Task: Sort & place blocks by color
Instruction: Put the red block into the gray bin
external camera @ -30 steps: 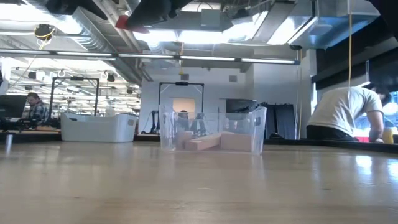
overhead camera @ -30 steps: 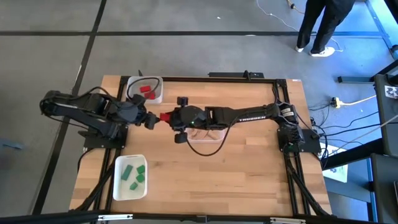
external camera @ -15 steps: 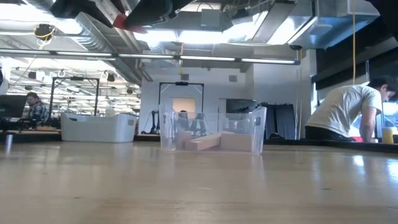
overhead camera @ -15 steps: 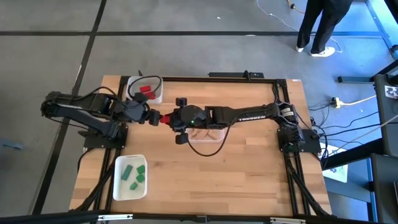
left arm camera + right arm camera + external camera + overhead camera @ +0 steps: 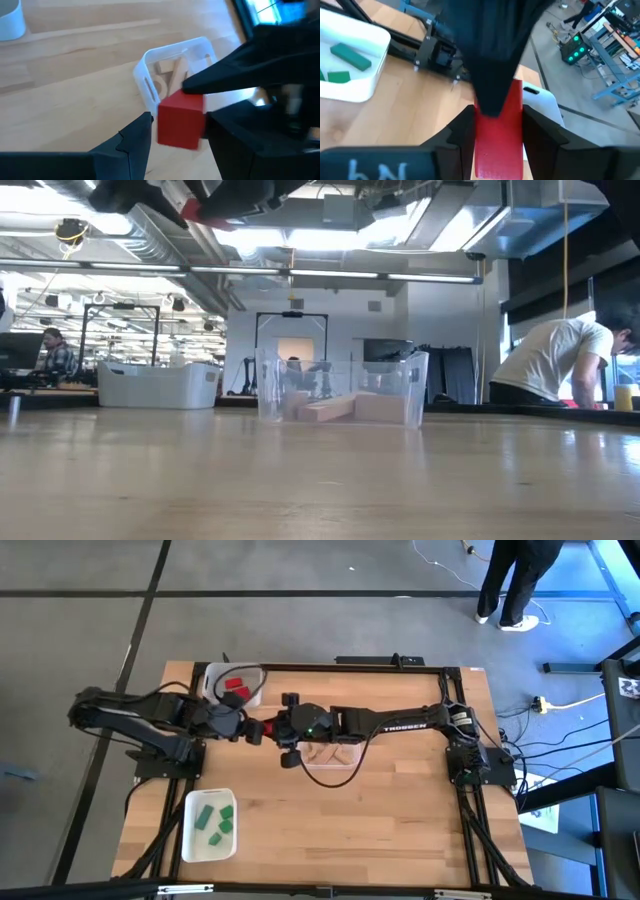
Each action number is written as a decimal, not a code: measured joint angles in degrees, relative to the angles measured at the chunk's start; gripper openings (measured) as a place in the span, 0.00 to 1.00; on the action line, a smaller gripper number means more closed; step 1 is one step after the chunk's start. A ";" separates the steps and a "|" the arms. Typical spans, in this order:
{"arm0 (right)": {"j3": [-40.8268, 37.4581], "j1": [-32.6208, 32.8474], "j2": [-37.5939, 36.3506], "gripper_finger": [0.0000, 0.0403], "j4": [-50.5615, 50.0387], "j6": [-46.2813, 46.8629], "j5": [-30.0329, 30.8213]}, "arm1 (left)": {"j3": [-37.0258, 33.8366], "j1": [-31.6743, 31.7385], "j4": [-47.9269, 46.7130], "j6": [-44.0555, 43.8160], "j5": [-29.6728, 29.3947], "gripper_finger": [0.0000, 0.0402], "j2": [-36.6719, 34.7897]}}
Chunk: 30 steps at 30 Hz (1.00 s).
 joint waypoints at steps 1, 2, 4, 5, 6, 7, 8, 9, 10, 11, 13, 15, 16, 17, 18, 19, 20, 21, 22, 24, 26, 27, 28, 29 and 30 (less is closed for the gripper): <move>0.00 -0.03 0.00 0.32 0.51 0.00 -0.28 | 0.00 0.00 -0.19 0.15 0.01 0.44 0.54; 0.00 -0.03 0.00 0.32 0.90 0.00 -0.45 | 0.01 -0.01 -0.12 0.24 -0.04 0.45 1.05; -0.05 0.02 0.00 0.32 1.18 -0.09 -0.60 | 0.04 0.00 0.07 0.72 -0.55 0.45 2.05; -0.11 0.02 0.00 0.32 1.20 -0.17 -0.90 | 0.04 -0.02 0.15 1.38 -0.79 0.45 2.36; -0.11 0.00 0.00 0.32 1.32 -0.17 -1.45 | 0.04 -0.02 0.45 2.61 -1.09 0.45 2.64; -0.11 -0.04 0.00 0.32 1.45 -0.14 -1.92 | 0.06 -0.02 1.11 4.12 -1.61 0.45 3.04; -0.11 -0.04 0.00 0.32 1.45 -0.13 -1.99 | 0.07 0.01 1.67 5.65 -2.15 0.45 3.36; -0.11 -0.03 0.00 0.32 1.50 -0.13 -2.03 | 0.05 0.02 1.97 6.81 -2.40 0.45 3.53; -0.11 -0.03 0.00 0.32 1.59 -0.13 -2.04 | 0.02 0.02 2.12 7.66 -2.72 0.45 3.52; -0.11 -0.03 0.00 0.32 1.56 -0.02 -2.07 | 0.02 0.02 2.36 8.29 -3.11 0.45 3.37; -0.09 -0.03 0.00 0.32 1.66 0.00 -2.12 | 0.02 0.01 2.56 9.55 -3.21 0.45 3.33; -0.11 -0.03 0.00 0.32 1.47 0.00 -2.14 | 0.02 0.02 2.52 9.89 -3.23 0.45 3.42; -0.09 -0.03 0.00 0.32 1.42 0.01 -2.14 | 0.02 0.02 2.52 9.87 -3.29 0.44 3.38; -0.09 -0.03 0.00 0.32 1.46 0.01 -2.12 | 0.02 0.02 2.52 9.87 -3.34 0.44 3.36; -0.09 -0.03 0.00 0.32 1.49 0.01 -2.13 | 0.02 0.01 2.54 9.87 -3.38 0.44 3.37; -0.09 -0.03 0.00 0.32 1.50 0.00 -2.13 | 0.02 0.02 2.52 9.86 -3.37 0.43 3.37; -0.09 -0.03 0.00 0.32 1.49 0.00 -2.12 | 0.02 0.02 2.54 9.75 -3.40 0.41 3.37; -0.09 -0.03 0.00 0.32 1.49 0.00 -2.13 | 0.02 0.01 2.60 9.71 -3.41 0.39 3.37; -0.09 -0.03 0.00 0.32 1.49 0.00 -2.17 | 0.02 0.02 2.64 9.77 -3.45 0.36 3.37; -0.09 -0.03 0.00 0.32 1.35 -0.01 -2.12 | 0.04 0.02 2.71 9.79 -3.50 0.29 3.66; -0.11 -0.03 0.00 0.31 1.29 -0.09 -1.99 | 0.05 0.02 2.59 9.40 -3.75 0.22 3.75; -0.10 -0.03 0.00 0.31 1.33 -0.18 -1.70 | 0.09 0.02 2.65 9.48 -3.77 0.22 3.73; -0.11 -0.03 0.00 0.31 1.34 -0.18 -1.67 | 0.09 0.02 2.62 9.54 -3.85 0.22 3.74; -0.11 -0.03 0.00 0.31 1.41 -0.19 -1.75 | 0.09 0.02 2.51 9.55 -3.98 0.22 3.75; -0.11 -0.03 0.00 0.32 1.47 -0.17 -1.73 | 0.09 0.02 2.54 9.56 -3.99 0.22 3.75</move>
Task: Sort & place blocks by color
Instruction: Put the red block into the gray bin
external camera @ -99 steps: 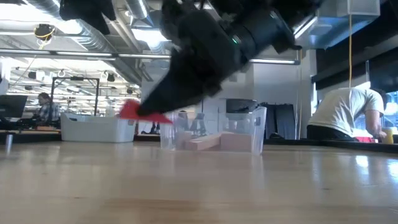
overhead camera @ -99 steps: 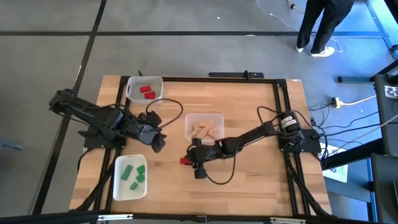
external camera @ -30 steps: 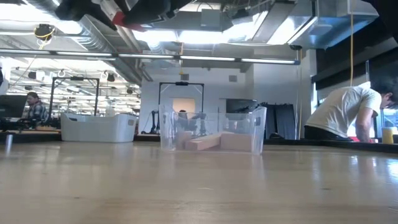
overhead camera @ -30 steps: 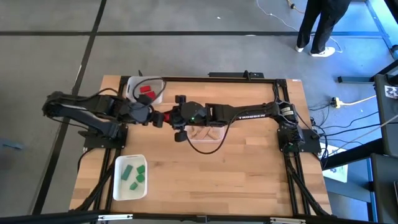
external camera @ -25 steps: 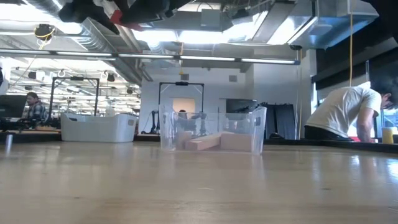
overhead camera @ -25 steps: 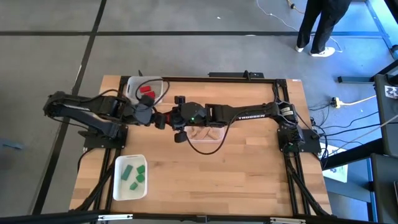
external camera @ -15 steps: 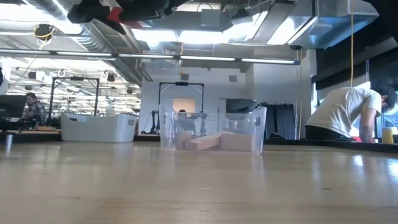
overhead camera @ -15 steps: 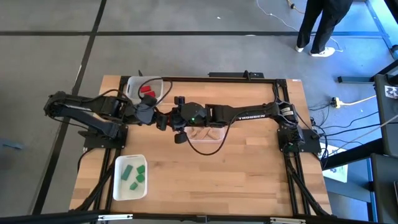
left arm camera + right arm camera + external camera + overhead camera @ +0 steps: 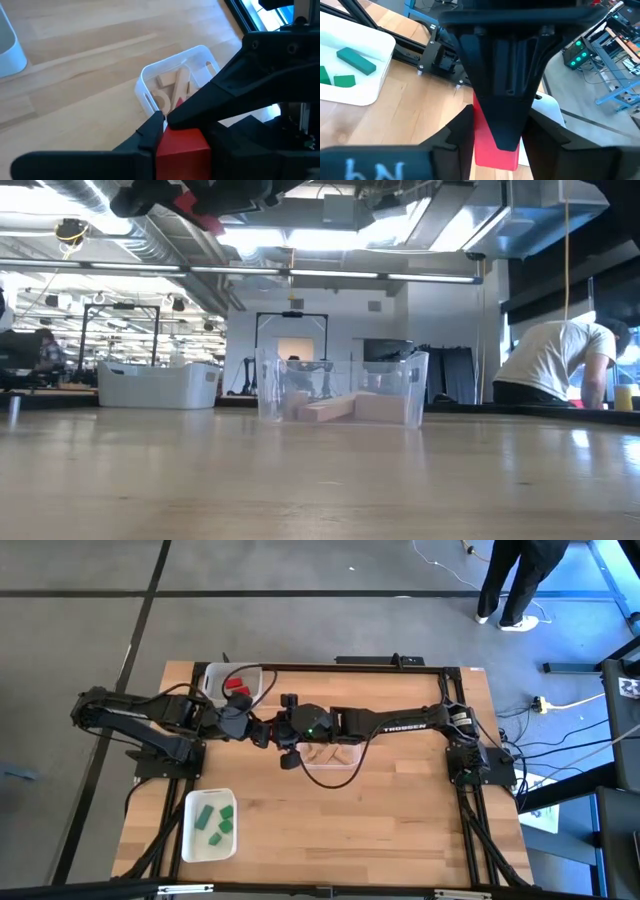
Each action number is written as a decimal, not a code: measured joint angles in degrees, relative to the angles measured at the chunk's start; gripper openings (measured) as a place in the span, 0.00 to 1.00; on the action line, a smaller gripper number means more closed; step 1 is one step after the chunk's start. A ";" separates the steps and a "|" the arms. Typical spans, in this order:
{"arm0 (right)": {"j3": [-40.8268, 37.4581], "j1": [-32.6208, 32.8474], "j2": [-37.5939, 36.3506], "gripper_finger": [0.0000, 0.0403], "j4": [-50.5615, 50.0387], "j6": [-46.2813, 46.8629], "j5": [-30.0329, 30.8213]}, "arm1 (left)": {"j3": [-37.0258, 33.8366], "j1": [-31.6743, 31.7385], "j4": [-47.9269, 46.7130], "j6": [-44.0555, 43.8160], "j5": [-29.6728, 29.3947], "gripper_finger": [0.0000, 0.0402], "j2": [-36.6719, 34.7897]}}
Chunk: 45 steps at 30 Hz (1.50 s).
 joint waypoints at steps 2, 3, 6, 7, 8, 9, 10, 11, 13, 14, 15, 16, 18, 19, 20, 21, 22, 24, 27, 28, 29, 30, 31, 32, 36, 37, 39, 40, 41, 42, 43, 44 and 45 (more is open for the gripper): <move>0.02 0.00 0.00 0.36 0.06 0.08 0.21 | 0.00 0.00 -0.08 0.18 -0.05 0.22 0.00; 0.00 0.00 0.00 0.39 0.05 0.19 0.20 | 0.00 0.00 -0.36 0.58 -0.06 0.22 0.03; 0.02 0.02 0.00 0.45 0.04 0.37 0.12 | -0.13 -0.02 -2.95 1.12 -0.12 0.22 0.11; 0.02 0.02 0.00 0.47 0.09 0.37 0.17 | -0.13 -0.02 -3.15 1.07 -0.47 0.21 0.13; 0.02 0.04 0.00 0.48 0.08 0.39 0.17 | -0.11 0.00 -3.62 0.92 -0.97 0.21 0.11; 0.02 0.03 -0.11 0.48 -0.18 0.42 0.17 | -0.11 0.13 -4.86 0.77 -1.41 0.21 0.09; 0.02 0.02 -0.42 0.49 -1.01 0.44 0.17 | -0.11 0.38 -5.82 0.66 -1.71 0.21 0.09; 0.02 0.02 -0.64 0.49 -1.49 0.46 0.22 | -0.11 0.82 -6.08 0.65 -1.98 0.21 0.11; 0.02 0.02 -1.67 0.49 -3.40 0.48 0.75 | -0.11 2.27 -6.92 0.74 -2.43 0.21 -0.11; 0.02 0.02 -2.17 0.49 -4.36 0.53 1.63 | -0.11 3.23 -7.87 1.14 -2.70 0.21 -0.40; 0.04 0.02 -2.74 0.50 -5.21 0.60 2.56 | -0.10 4.31 -8.34 1.57 -3.18 0.21 -0.57; 0.07 0.03 -3.36 0.50 -7.04 0.61 3.50 | -0.07 5.61 -8.71 1.96 -3.32 0.21 -0.59; 0.09 0.02 -4.71 0.50 -10.91 0.63 4.91 | -0.07 8.98 -10.14 2.41 -3.20 0.21 -0.48; 0.09 0.00 -5.21 0.50 -12.67 0.64 5.60 | -0.07 11.02 -10.64 3.43 -2.94 0.21 -0.50; 0.09 -0.02 -5.98 0.50 -14.34 0.70 6.02 | -0.07 13.07 -10.97 4.76 -2.81 0.21 -0.52; 0.09 -0.02 -6.64 0.50 -16.89 0.93 6.36 | -0.07 15.44 -11.29 6.10 -2.43 0.21 -0.52; 0.09 -0.02 -7.22 0.50 -18.07 1.41 6.47 | -0.07 17.67 -11.73 7.30 -2.26 0.21 -0.50; 0.09 -0.25 -8.40 0.50 -20.92 2.09 6.38 | -0.07 22.75 -12.14 11.11 -1.95 0.21 -0.24; 0.09 -0.69 -9.45 0.50 -24.36 2.16 6.32 | -0.03 30.36 -11.87 16.92 -0.50 0.21 2.42; 0.09 -0.95 -9.56 0.50 -25.45 2.17 6.32 | -0.09 32.74 -11.94 18.75 0.31 0.21 3.35; 0.09 -1.21 -9.62 0.50 -26.22 2.17 6.28 | -0.09 34.97 -11.87 20.40 0.90 0.21 4.11; 0.09 -1.52 -9.62 0.50 -26.91 2.20 6.29 | -0.07 37.26 -11.72 21.87 1.45 0.21 4.86; 0.09 -1.77 -9.64 0.50 -27.63 2.24 6.30 | -0.07 39.41 -11.45 23.35 1.81 0.21 5.81; 0.09 -1.96 -9.64 0.50 -28.38 2.40 6.29 | -0.07 41.54 -10.73 25.13 2.19 0.21 6.78; 0.09 -2.99 -9.64 0.50 -31.47 4.23 6.27 | -0.04 48.34 -5.82 30.98 7.24 0.21 11.23; 0.09 -3.21 -9.64 0.50 -32.02 4.91 6.25 | -0.04 49.69 -4.78 31.90 8.58 0.21 12.52; 0.09 -3.72 -9.64 0.50 -32.98 5.11 6.23 | -0.04 51.81 -2.75 33.05 10.98 0.21 14.81; 0.09 -3.98 -9.64 0.50 -33.28 5.08 6.23 | -0.04 52.68 -1.78 33.38 12.64 0.21 15.93; 0.09 -4.22 -9.64 0.50 -33.75 5.05 6.25 | -0.04 53.50 -1.22 33.94 14.27 0.21 17.07; 0.09 -4.41 -9.64 0.50 -34.13 5.07 6.24 | -0.04 54.16 -0.92 34.83 15.82 0.21 18.11; 0.09 -4.55 -9.64 0.50 -34.20 5.10 6.25 | -0.04 54.71 -0.65 35.56 17.22 0.21 18.94; 0.09 -4.71 -9.64 0.50 -34.20 5.14 6.25 | -0.04 55.08 -0.50 36.08 17.88 0.21 19.85; 0.09 -4.83 -9.64 0.50 -34.20 5.14 6.26 | -0.04 55.33 -0.58 36.29 18.04 0.23 20.85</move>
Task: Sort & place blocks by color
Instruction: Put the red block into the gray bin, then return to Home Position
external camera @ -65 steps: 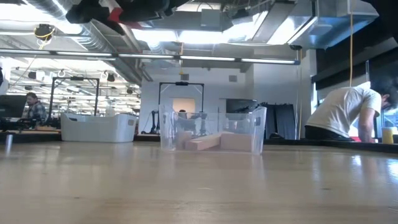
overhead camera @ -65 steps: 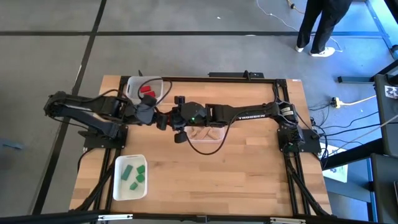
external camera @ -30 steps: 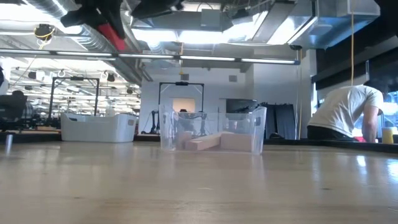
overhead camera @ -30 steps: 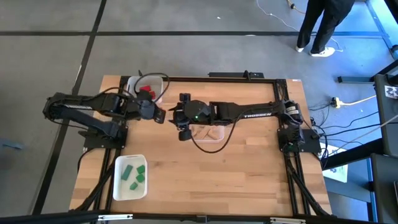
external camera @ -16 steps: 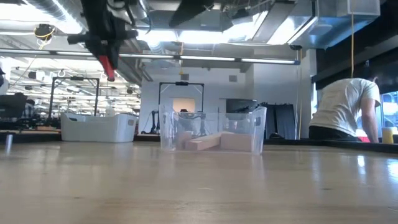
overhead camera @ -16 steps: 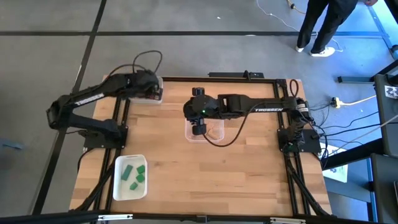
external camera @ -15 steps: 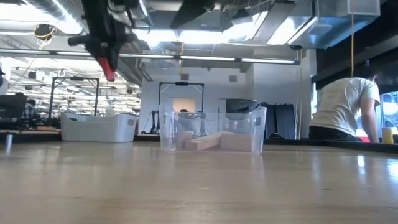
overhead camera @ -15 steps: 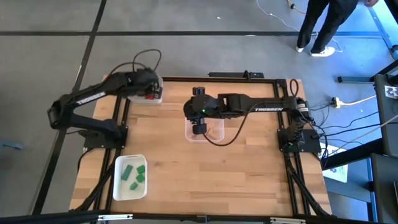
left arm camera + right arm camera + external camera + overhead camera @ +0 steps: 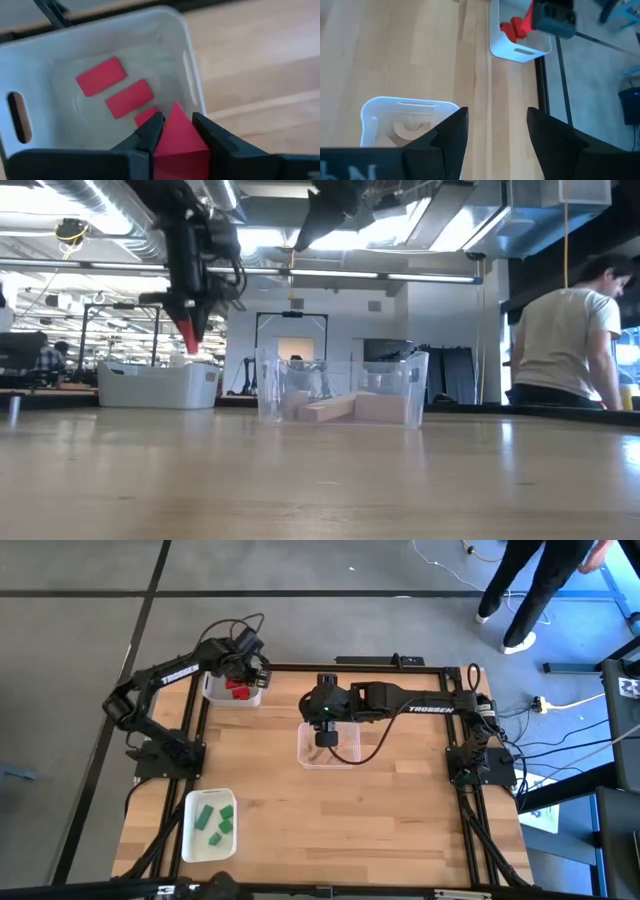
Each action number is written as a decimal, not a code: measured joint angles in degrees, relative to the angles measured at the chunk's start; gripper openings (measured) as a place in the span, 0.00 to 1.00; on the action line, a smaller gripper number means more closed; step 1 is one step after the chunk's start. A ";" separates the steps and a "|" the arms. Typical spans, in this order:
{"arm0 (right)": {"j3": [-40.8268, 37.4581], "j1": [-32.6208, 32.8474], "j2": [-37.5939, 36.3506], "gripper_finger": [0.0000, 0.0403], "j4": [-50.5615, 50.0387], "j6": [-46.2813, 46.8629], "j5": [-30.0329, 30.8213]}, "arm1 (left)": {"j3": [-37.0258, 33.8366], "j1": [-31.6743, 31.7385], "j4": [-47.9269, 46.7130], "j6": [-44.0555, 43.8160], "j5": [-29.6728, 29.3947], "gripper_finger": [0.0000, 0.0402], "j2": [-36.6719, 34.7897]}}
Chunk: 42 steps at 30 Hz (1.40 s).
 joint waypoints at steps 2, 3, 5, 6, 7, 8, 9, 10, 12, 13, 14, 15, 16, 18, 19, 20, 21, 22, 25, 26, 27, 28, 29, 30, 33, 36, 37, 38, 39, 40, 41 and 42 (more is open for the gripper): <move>0.00 -0.05 0.00 0.50 -0.01 0.00 -0.01 | -0.02 0.40 -0.36 0.11 -0.03 0.28 1.91; 0.00 -0.18 0.00 0.50 -0.01 -0.05 -0.01 | -0.02 0.45 -0.37 0.13 -0.27 0.30 2.62; 0.00 -0.22 0.00 0.50 0.00 -0.07 -0.01 | 0.00 0.45 -0.34 0.13 -0.89 0.33 3.94; 0.00 -0.24 0.00 0.50 -0.01 -0.10 -0.03 | -0.01 0.45 -0.35 0.17 -1.08 0.34 4.51; 0.00 -0.24 0.00 0.50 -0.01 -0.11 -0.03 | -0.02 0.40 -0.29 0.30 -1.45 0.35 4.86; 0.00 -0.27 0.00 0.50 -0.01 -0.11 -0.01 | -0.02 0.18 -0.08 0.45 -2.28 0.35 4.96; 0.00 -0.30 0.00 0.50 -0.01 -0.14 -0.01 | -0.02 -0.18 0.21 0.65 -3.26 0.35 4.96; 0.00 -0.36 0.00 0.50 0.01 -0.18 0.01 | -0.02 -0.48 0.46 0.80 -3.92 0.35 4.94; 0.00 -0.42 0.00 0.50 0.01 -0.22 0.05 | 0.00 -0.98 1.05 0.81 -4.30 0.35 4.80; -0.02 -0.44 0.00 0.50 0.01 -0.22 0.31 | 0.04 -1.03 1.11 1.26 -4.02 0.35 4.40; -0.02 -0.44 0.00 0.50 0.00 -0.14 1.03 | 0.21 -1.02 0.87 2.50 -3.10 0.35 3.74; -0.02 -0.41 0.00 0.50 0.01 0.18 2.18 | 0.51 -1.01 0.60 4.07 -2.24 0.35 2.85; -0.02 -0.36 0.00 0.49 0.07 0.66 3.66 | 0.92 -0.98 0.56 5.41 -1.48 0.35 1.78; 1.03 -0.08 0.05 0.45 -0.76 1.40 6.82 | 1.76 -1.08 0.06 6.23 0.39 0.35 -0.31; 2.11 0.12 0.07 0.42 -1.21 1.38 7.37 | 2.16 -1.38 -0.20 6.44 1.11 0.34 -1.38; 3.28 0.31 0.03 0.38 -1.42 1.34 7.48 | 2.66 -1.81 -0.68 6.93 1.45 0.32 -2.42; 4.40 0.56 -0.08 0.34 -1.74 1.31 7.66 | 3.04 -2.40 -1.01 7.54 1.52 0.30 -3.71; 5.47 0.77 -0.11 0.30 -2.45 1.29 7.66 | 3.46 -2.90 -1.61 7.71 1.66 0.28 -5.14; 9.06 0.89 -0.03 0.13 -6.74 1.62 7.29 | 3.93 -4.55 -2.32 8.48 3.52 0.17 -10.21; 10.43 0.83 -0.02 0.08 -8.39 2.16 7.37 | 3.93 -5.18 -2.49 9.18 4.62 0.13 -11.93; 11.64 0.74 -0.04 0.04 -10.08 2.59 7.50 | 3.93 -5.96 -2.56 9.95 5.65 0.08 -13.53; 12.75 0.69 -0.09 0.02 -11.91 2.83 7.58 | 3.93 -6.90 -2.61 10.61 6.70 0.04 -15.14; 13.91 0.65 -0.09 0.02 -14.01 3.15 7.75 | 3.93 -7.93 -2.92 11.21 7.52 0.02 -16.78; 15.16 0.66 -0.05 0.03 -16.09 4.06 7.68 | 3.93 -9.05 -3.23 11.96 7.70 0.02 -18.20; 19.13 0.79 -0.02 0.01 -22.11 4.89 7.46 | 3.93 -12.50 -4.72 13.42 7.58 0.01 -22.25; 23.49 0.75 -0.02 0.01 -30.00 8.17 7.12 | 3.93 -16.38 -5.12 15.22 6.92 0.00 -26.00; 24.81 0.74 -0.02 0.01 -32.48 9.78 7.14 | 3.93 -17.81 -5.12 16.35 6.89 0.00 -27.30; 26.09 0.74 -0.04 0.01 -35.01 11.59 7.58 | 3.93 -19.32 -5.03 16.84 6.71 0.00 -28.54; 27.35 0.74 -0.11 0.00 -38.08 13.42 8.40 | 3.93 -20.71 -5.08 17.14 6.28 0.00 -29.61; 28.00 0.74 -0.25 0.00 -40.77 15.24 9.12 | 3.93 -22.05 -5.10 17.48 5.28 0.00 -30.54; 27.73 0.74 -0.98 0.00 -42.23 16.80 9.84 | 3.93 -23.45 -5.21 17.88 3.95 0.00 -31.50; 27.00 0.74 -2.16 0.00 -43.29 18.42 10.14 | 3.93 -24.79 -5.68 18.07 2.68 0.00 -32.55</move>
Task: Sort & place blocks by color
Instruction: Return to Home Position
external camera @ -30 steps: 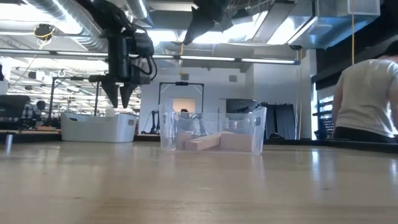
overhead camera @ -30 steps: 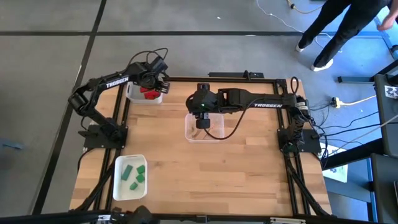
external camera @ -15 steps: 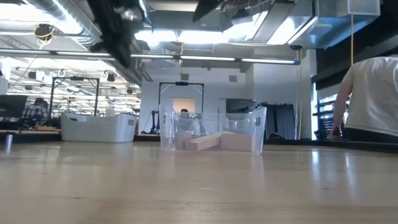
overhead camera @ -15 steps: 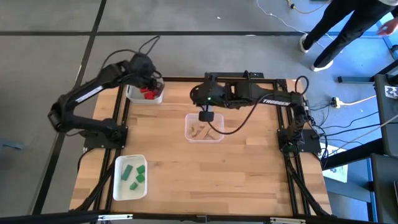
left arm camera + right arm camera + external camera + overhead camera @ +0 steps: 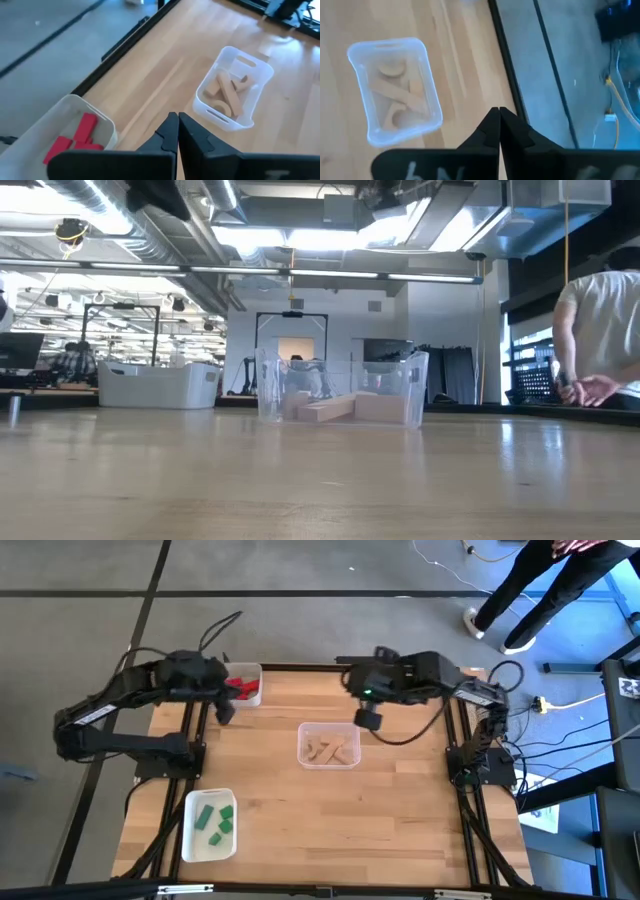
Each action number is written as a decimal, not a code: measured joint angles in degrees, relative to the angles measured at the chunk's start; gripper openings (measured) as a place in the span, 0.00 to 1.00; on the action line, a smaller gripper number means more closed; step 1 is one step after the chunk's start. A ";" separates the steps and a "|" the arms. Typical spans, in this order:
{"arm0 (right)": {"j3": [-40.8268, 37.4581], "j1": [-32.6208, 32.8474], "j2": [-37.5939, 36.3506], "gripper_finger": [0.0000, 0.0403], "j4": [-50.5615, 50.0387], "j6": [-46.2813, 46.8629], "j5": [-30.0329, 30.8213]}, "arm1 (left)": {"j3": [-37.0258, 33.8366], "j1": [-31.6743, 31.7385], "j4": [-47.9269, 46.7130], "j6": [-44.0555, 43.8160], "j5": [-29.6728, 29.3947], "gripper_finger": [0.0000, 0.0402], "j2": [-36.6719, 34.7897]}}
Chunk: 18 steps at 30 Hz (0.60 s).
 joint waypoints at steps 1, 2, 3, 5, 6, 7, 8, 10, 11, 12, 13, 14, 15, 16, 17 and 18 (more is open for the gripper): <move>-0.49 0.00 -0.97 0.00 -1.54 1.70 0.07 | 0.00 -1.25 -0.57 0.10 -0.91 0.00 -1.04; -1.07 0.02 -2.30 0.00 -1.30 3.50 0.20 | 0.00 -2.41 -0.90 0.14 -1.82 0.00 -1.81; -1.88 0.25 -3.83 0.00 -0.72 4.80 0.09 | 0.00 -3.66 -1.25 0.16 -2.56 0.00 -2.83; -3.54 0.99 -7.02 0.00 -1.20 6.26 -0.30 | 0.00 -5.82 -2.18 0.39 -3.95 0.00 -4.21; -4.48 1.53 -8.71 0.00 -1.04 7.49 0.02 | 0.00 -6.91 -2.55 1.27 -4.07 0.00 -4.92; -5.89 2.13 -10.74 0.00 -0.83 9.08 0.45 | -0.11 -7.97 -2.85 2.04 -4.07 0.00 -5.63; -7.62 2.75 -12.71 0.00 -0.85 10.76 1.12 | -0.48 -8.96 -2.66 2.62 -4.05 0.00 -6.47; -11.78 4.42 -17.32 0.00 -0.94 14.75 2.92 | -1.21 -10.80 -2.14 2.97 -3.49 0.00 -8.30; -14.14 5.37 -19.67 0.00 -0.90 17.07 4.52 | -1.74 -11.59 -2.03 2.96 -3.29 0.00 -9.38; -16.74 6.43 -22.07 0.00 -1.00 19.53 5.94 | -2.15 -12.32 -2.24 2.96 -3.27 0.00 -10.54; -19.38 7.59 -24.28 0.00 -0.98 21.62 7.23 | -2.65 -12.99 -2.11 2.96 -3.24 0.00 -11.96; -21.97 8.83 -26.51 0.00 -0.84 23.87 8.15 | -3.15 -13.57 -1.75 2.96 -2.91 0.00 -13.29; -24.40 10.05 -28.39 0.00 -0.73 26.05 8.61 | -3.74 -14.05 -1.21 2.96 -2.25 0.00 -14.70; -26.89 11.31 -30.40 0.00 -0.41 28.09 8.98 | -4.30 -14.50 -0.87 2.96 -1.56 0.00 -16.11; -29.26 12.65 -32.19 0.00 0.05 30.22 9.31 | -4.84 -14.88 -0.65 2.92 -1.25 0.00 -17.56; -31.50 14.00 -33.84 0.00 0.60 31.92 9.83 | -5.33 -15.14 -0.63 2.75 -1.18 0.00 -18.96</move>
